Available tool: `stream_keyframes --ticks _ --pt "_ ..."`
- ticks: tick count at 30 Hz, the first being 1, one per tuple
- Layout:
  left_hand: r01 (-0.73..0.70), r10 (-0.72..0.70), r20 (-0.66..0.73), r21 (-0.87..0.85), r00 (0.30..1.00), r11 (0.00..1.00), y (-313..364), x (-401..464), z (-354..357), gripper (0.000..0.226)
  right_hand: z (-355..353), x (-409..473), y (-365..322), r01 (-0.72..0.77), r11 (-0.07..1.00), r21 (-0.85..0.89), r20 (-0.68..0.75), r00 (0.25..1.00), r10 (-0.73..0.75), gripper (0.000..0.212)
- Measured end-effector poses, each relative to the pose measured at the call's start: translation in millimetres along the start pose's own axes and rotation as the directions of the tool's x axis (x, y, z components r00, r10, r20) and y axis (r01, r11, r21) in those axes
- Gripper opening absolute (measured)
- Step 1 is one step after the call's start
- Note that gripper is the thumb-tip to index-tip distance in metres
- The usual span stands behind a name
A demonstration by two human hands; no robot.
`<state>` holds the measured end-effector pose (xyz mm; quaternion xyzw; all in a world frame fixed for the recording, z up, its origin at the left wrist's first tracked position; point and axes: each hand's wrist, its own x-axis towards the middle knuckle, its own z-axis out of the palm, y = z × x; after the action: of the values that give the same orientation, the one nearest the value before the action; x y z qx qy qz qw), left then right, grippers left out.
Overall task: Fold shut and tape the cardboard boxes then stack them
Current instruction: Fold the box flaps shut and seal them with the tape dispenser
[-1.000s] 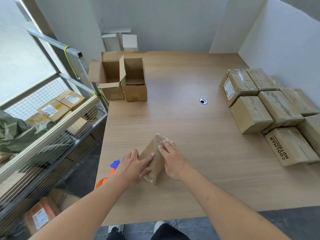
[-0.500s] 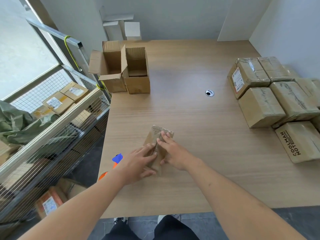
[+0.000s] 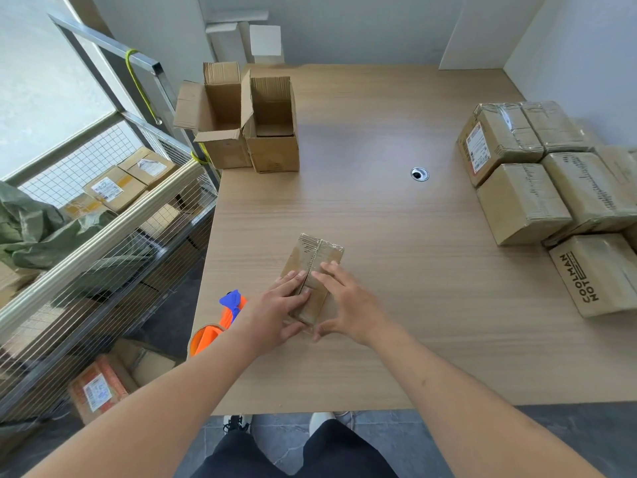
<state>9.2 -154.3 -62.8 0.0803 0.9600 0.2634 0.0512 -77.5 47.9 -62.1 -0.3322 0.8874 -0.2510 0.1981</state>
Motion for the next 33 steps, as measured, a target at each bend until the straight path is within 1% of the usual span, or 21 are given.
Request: stream_keyframes --ticks 2,5,10,14,17,21,23,25,27,29,31,32,33 --pt "0.012 -0.012 -0.008 -0.011 1.000 1.000 1 0 -1 0.067 5 1 -5 0.011 0.995 -0.101 -0.021 1.000 -0.013 0.126" --pt "0.026 -0.026 -0.013 -0.029 1.000 0.999 3 0 -1 0.068 13 2 -8 0.009 0.986 -0.166 -0.061 0.998 -0.019 0.119" --pt "0.049 -0.051 -0.020 -0.065 0.999 0.997 4 0 -2 0.069 22 2 1 0.121 0.940 -0.319 -0.166 0.970 -0.181 0.106" --pt "0.055 -0.057 -0.021 -0.086 0.998 0.995 4 1 -1 0.071 20 3 6 0.155 0.939 -0.307 -0.187 0.958 -0.219 0.098" --pt "0.053 -0.057 -0.039 -0.102 0.998 0.993 4 1 2 0.071 11 7 6 0.145 0.953 -0.265 -0.181 0.964 -0.196 0.088" --pt "0.057 -0.064 -0.071 -0.101 0.995 0.993 3 0 6 0.069 4 8 2 0.132 0.958 -0.253 -0.176 0.968 -0.179 0.072" --pt "0.052 -0.059 -0.078 -0.088 0.995 0.995 2 0 10 0.068 3 7 2 0.123 0.959 -0.255 -0.144 0.976 -0.163 0.068" --pt "0.049 -0.054 -0.093 -0.051 0.994 0.997 2 0 13 0.068 2 8 1 0.105 0.952 -0.288 -0.079 0.988 -0.133 0.069" --pt "0.053 -0.052 -0.132 0.007 0.990 0.999 5 0 16 0.068 -2 9 3 0.102 0.954 -0.281 -0.017 0.994 -0.111 0.075" --pt "0.073 -0.061 -0.168 0.066 0.984 0.995 13 1 21 0.068 -10 8 4 0.108 0.956 -0.273 0.052 0.994 -0.098 0.088" --pt "0.098 -0.074 -0.189 0.117 0.979 0.988 22 3 25 0.069 -16 3 5 0.127 0.934 -0.333 0.121 0.988 -0.091 0.107" --pt "0.105 -0.079 -0.195 0.129 0.978 0.986 25 4 27 0.069 -16 -1 5 0.126 0.925 -0.358 0.133 0.988 -0.083 0.112" --pt "0.104 -0.077 -0.196 0.132 0.978 0.986 27 5 28 0.068 -16 -3 4 0.118 0.924 -0.362 0.127 0.989 -0.077 0.111"
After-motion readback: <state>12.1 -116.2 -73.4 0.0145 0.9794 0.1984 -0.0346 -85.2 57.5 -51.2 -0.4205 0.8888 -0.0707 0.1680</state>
